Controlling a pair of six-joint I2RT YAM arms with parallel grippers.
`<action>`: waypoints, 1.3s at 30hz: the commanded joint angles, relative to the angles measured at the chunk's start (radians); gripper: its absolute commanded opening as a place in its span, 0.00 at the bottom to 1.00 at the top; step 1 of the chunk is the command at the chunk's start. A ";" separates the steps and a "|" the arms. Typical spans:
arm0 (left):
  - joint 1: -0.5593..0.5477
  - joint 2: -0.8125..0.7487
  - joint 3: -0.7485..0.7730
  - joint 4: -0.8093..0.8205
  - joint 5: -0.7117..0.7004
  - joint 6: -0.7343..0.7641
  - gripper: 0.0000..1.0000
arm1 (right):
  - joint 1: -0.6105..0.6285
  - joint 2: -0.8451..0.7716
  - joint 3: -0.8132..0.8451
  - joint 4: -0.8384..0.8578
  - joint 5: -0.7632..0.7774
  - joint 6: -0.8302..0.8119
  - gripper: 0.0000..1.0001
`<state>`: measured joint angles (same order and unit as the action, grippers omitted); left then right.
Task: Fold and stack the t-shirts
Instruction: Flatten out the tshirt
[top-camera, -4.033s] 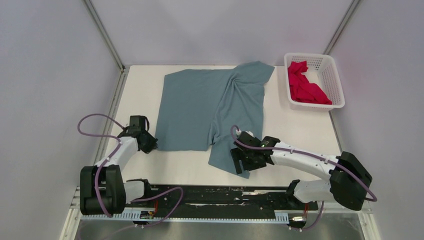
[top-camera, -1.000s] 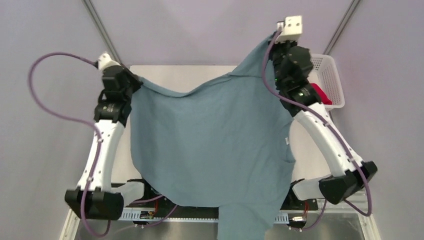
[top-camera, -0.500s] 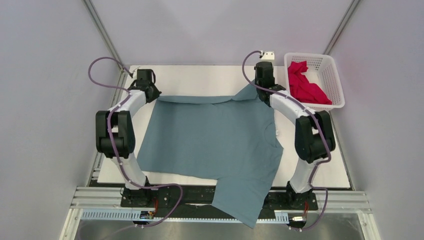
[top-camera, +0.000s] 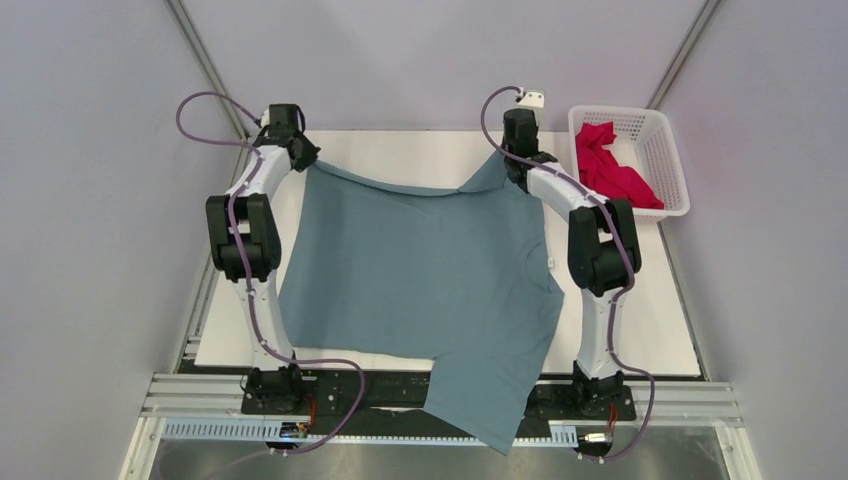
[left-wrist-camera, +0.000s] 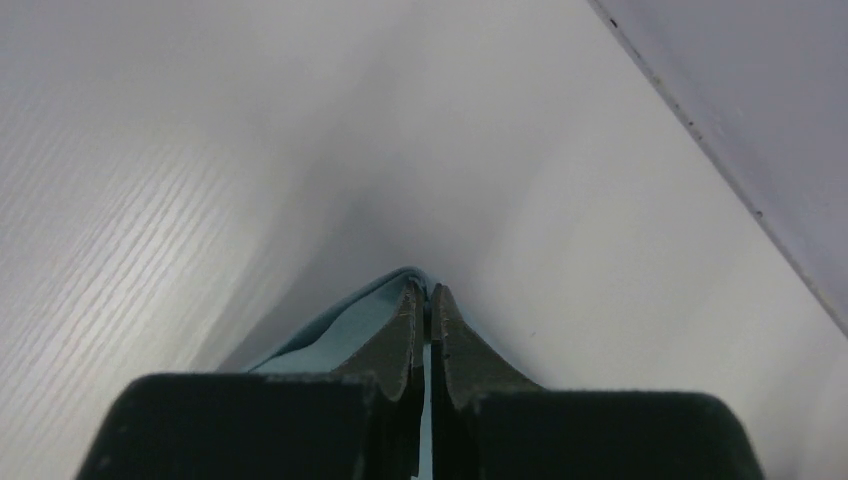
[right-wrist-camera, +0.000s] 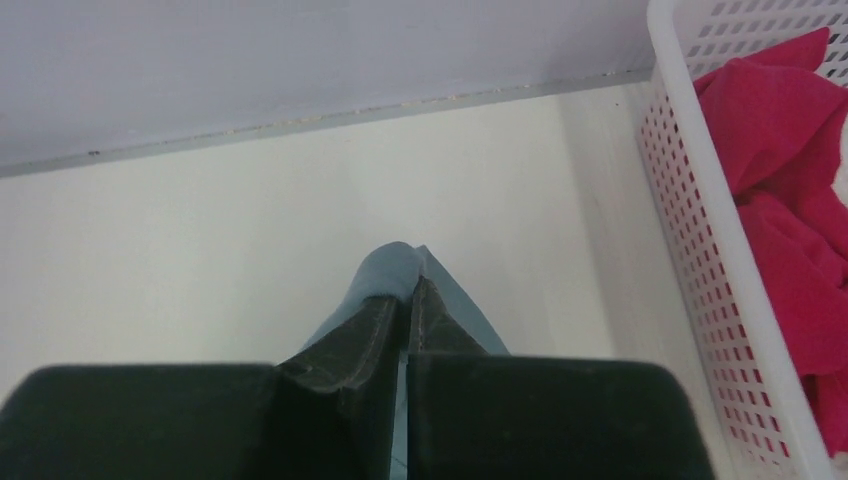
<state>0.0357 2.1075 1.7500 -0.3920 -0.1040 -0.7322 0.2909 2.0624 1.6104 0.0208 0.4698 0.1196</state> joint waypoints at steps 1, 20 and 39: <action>0.025 0.112 0.167 -0.104 0.032 -0.116 0.00 | -0.036 0.107 0.131 0.010 -0.028 0.166 0.09; -0.025 -0.160 -0.012 -0.121 0.208 -0.009 1.00 | -0.065 0.010 0.033 -0.233 -0.700 0.334 1.00; -0.121 -0.207 -0.408 0.009 0.307 -0.023 1.00 | -0.010 0.285 0.195 -0.124 -0.613 0.539 1.00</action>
<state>-0.0895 1.9133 1.3613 -0.4320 0.1905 -0.7753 0.2764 2.2913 1.7458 -0.1925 -0.2226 0.5880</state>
